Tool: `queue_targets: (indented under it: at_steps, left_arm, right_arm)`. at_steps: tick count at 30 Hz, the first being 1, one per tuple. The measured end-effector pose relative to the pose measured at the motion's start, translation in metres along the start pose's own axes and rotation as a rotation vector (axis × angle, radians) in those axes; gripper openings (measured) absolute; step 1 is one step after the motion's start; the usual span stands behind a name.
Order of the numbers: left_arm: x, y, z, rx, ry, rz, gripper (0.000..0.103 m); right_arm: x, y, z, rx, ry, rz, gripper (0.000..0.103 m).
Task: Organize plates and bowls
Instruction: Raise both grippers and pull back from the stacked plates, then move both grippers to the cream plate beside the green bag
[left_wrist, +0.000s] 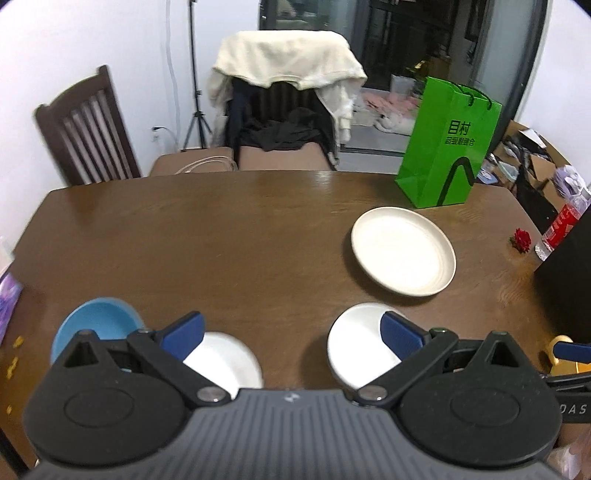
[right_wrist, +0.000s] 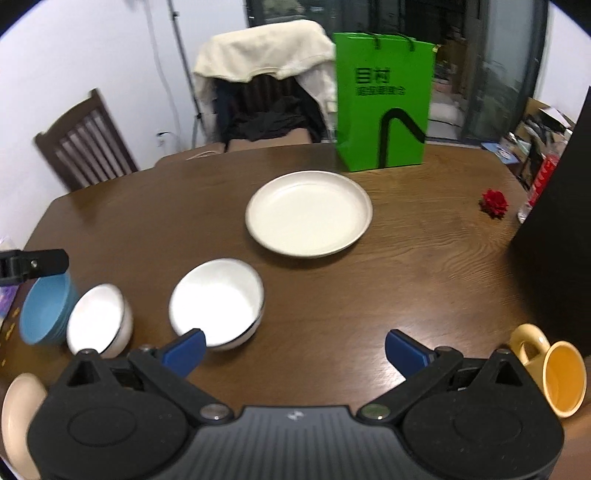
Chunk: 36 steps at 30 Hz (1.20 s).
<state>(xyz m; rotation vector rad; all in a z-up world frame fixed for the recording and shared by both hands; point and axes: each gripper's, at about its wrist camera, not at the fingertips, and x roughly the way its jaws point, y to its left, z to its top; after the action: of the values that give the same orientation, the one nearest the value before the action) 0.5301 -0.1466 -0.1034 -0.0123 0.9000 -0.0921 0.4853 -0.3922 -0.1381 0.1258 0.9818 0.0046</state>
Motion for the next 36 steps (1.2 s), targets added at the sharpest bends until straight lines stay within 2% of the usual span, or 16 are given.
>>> queue_targets:
  at_steps: [13,20,30,36]
  left_arm:
    - [0.088,-0.04,0.067,0.07,0.026,-0.061,0.103]
    - [0.146,-0.053,0.095,0.086,0.067,-0.053,0.103]
    - [0.218,-0.063,0.119,0.1,0.143,-0.018,0.103]
    - [0.254,-0.061,0.128,0.095,0.19,-0.008,0.103]
  right_arm:
    - [0.071,-0.037,0.069,0.104,0.03,-0.075,0.103]
    - [0.112,-0.057,0.096,0.147,0.051,-0.106,0.103]
    - [0.17,-0.084,0.128,0.178,0.094,-0.132,0.1]
    - [0.202,-0.094,0.144,0.193,0.126,-0.128,0.095]
